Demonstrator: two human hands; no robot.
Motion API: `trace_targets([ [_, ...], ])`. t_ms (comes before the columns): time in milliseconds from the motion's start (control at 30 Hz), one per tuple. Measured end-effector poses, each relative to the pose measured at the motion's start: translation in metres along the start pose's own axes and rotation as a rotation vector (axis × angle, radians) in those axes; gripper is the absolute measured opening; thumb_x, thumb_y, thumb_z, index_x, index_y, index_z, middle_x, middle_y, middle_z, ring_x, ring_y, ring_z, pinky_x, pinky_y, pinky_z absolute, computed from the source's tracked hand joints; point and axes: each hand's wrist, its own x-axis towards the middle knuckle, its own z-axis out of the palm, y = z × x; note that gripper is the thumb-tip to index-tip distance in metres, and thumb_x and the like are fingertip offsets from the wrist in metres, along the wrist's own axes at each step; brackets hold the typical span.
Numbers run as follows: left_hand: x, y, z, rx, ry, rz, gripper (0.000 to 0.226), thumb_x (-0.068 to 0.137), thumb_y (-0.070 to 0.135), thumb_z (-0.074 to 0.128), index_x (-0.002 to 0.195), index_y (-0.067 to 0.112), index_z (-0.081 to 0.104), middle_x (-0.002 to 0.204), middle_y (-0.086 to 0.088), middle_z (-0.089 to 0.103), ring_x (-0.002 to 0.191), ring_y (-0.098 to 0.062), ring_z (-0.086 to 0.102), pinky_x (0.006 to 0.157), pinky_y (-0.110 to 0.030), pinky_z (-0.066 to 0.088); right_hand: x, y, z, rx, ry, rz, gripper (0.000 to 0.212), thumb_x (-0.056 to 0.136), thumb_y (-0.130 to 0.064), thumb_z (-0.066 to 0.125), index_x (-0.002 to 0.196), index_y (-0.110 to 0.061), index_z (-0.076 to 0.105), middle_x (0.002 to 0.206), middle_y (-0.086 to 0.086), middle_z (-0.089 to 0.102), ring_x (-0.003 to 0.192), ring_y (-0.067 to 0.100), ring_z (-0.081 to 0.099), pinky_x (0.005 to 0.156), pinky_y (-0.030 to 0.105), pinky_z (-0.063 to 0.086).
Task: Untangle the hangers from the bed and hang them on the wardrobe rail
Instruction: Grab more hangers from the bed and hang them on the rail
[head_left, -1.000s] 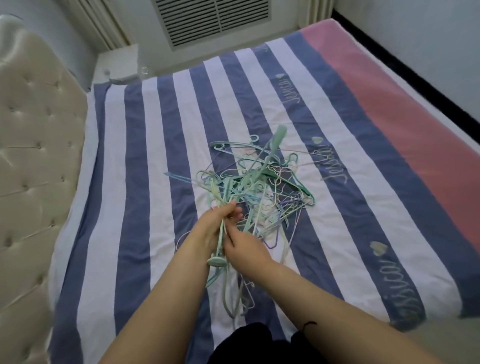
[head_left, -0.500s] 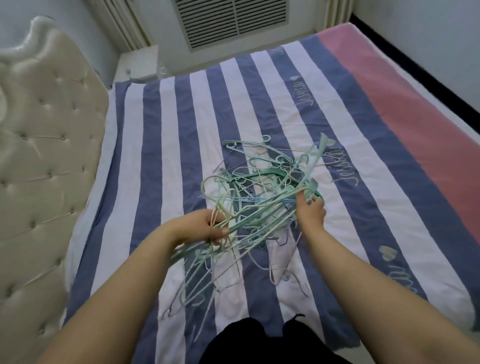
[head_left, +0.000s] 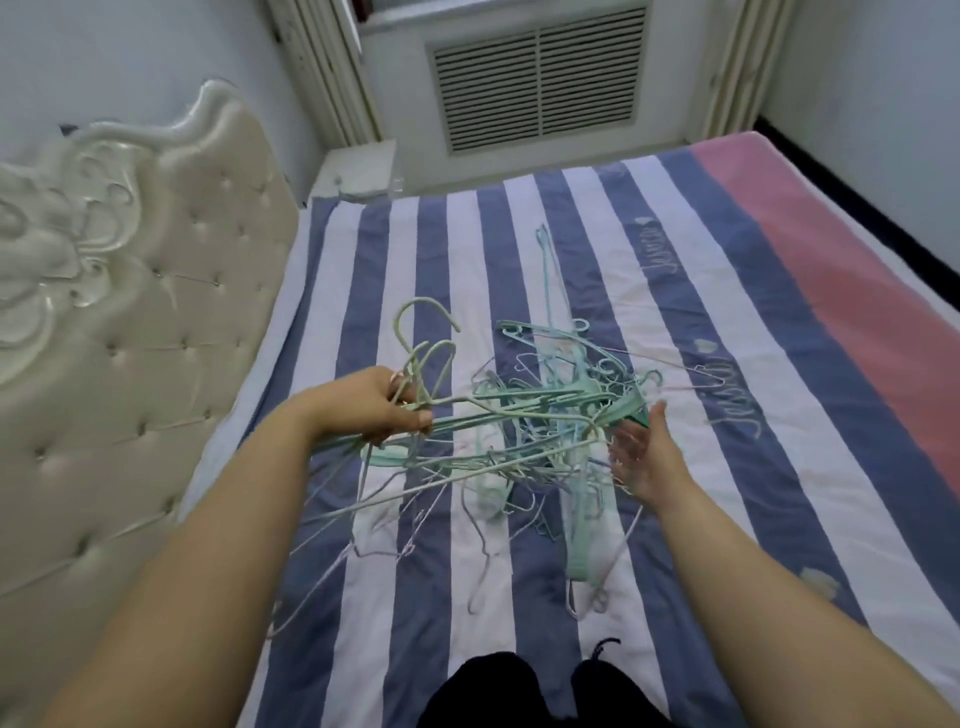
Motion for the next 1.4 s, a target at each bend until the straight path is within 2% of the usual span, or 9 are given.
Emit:
trace_targets([
  [133,-0.012,0.002,-0.019,-0.063,0.001,0.058,0.017,0.088,0.022,0.069,0.079,0.007,0.071,0.058,-0.003,0.052,0.055,-0.017,0.044,0.051,-0.028,0.039,0.005,0.001,0.021,-0.159,0.097,-0.099,0.119,0.053,-0.100,0.023,0.146,-0.026,0.036,0.151,0.005,0.036,0.138,0.027,0.035,0.114,0.051,0.026],
  [200,-0.017,0.002,-0.030,-0.082,0.024,0.099,0.024,0.087,0.022,0.069,0.083,-0.001,0.069,0.054,-0.001,0.047,0.050,-0.014,0.044,0.048,-0.026,0.038,-0.011,0.005,0.033,-0.097,0.021,-0.018,0.107,0.067,-0.093,0.016,0.150,-0.027,0.025,0.158,0.005,0.022,0.142,0.029,0.029,0.115,0.051,0.018],
  [333,-0.028,0.006,-0.053,-0.130,0.010,0.192,0.039,0.078,0.033,0.072,0.089,-0.004,0.065,0.058,-0.009,0.047,0.046,-0.017,0.045,0.045,-0.024,0.039,-0.026,0.027,0.046,-0.169,-0.128,0.024,0.072,0.085,-0.075,0.027,0.141,-0.031,0.033,0.139,0.006,0.046,0.095,0.023,0.066,0.092,0.044,0.044],
  [433,-0.033,0.011,-0.066,-0.178,0.081,0.241,0.047,0.070,0.042,0.073,0.080,-0.002,0.059,0.048,-0.009,0.046,0.039,-0.018,0.041,0.041,-0.024,0.038,-0.040,0.030,0.070,-0.169,-0.214,0.000,0.036,0.095,-0.045,0.048,0.120,-0.018,0.048,0.099,0.005,0.066,0.056,0.013,0.058,0.051,0.024,0.045],
  [600,-0.034,0.030,-0.094,-0.893,0.146,0.497,0.042,0.097,0.025,0.044,0.057,0.012,0.034,0.034,0.007,0.026,0.030,-0.005,0.026,0.035,-0.015,0.029,-0.070,0.021,0.121,-0.347,-0.311,-0.107,0.035,0.091,0.001,0.047,0.111,-0.023,0.063,0.100,0.004,0.063,0.067,0.012,0.052,0.061,0.025,0.041],
  [767,-0.011,0.023,-0.103,-0.957,0.198,0.375,0.067,0.105,0.027,0.028,0.039,0.020,0.040,0.030,0.006,0.025,0.026,-0.005,0.026,0.033,-0.011,0.028,-0.100,-0.003,0.155,-0.021,-0.313,-0.168,0.023,0.101,-0.019,0.041,0.097,-0.009,0.061,0.069,0.009,0.058,0.048,0.015,0.055,0.042,0.021,0.046],
  [967,0.011,-0.027,-0.082,-1.092,0.316,0.255,0.022,0.091,0.028,0.062,0.079,0.010,0.061,0.038,0.005,0.032,0.030,-0.008,0.032,0.035,-0.015,0.032,-0.113,0.015,0.140,0.021,-0.366,-0.090,0.032,0.093,0.006,0.048,0.111,-0.016,0.063,0.095,0.012,0.070,0.070,0.021,0.070,0.045,0.025,0.052],
  [1100,0.018,-0.041,-0.077,-1.164,0.470,0.153,0.022,0.099,0.029,0.052,0.089,0.010,0.057,0.041,0.006,0.027,0.033,-0.008,0.028,0.036,-0.017,0.028,-0.119,0.013,0.146,-0.005,-0.252,-0.172,0.033,0.086,-0.035,0.060,0.108,-0.011,0.061,0.083,0.008,0.065,0.060,0.015,0.062,0.039,0.021,0.039],
  [1400,0.011,-0.054,-0.075,-0.837,0.170,0.127,0.033,0.094,0.042,0.055,0.104,0.013,0.066,0.068,0.000,0.059,0.046,-0.011,0.042,0.044,-0.024,0.038,-0.154,-0.030,0.180,-0.460,0.109,-0.578,0.041,0.092,-0.049,0.054,0.085,-0.010,0.065,0.065,0.003,0.067,0.041,0.013,0.040,0.041,0.021,0.033],
])
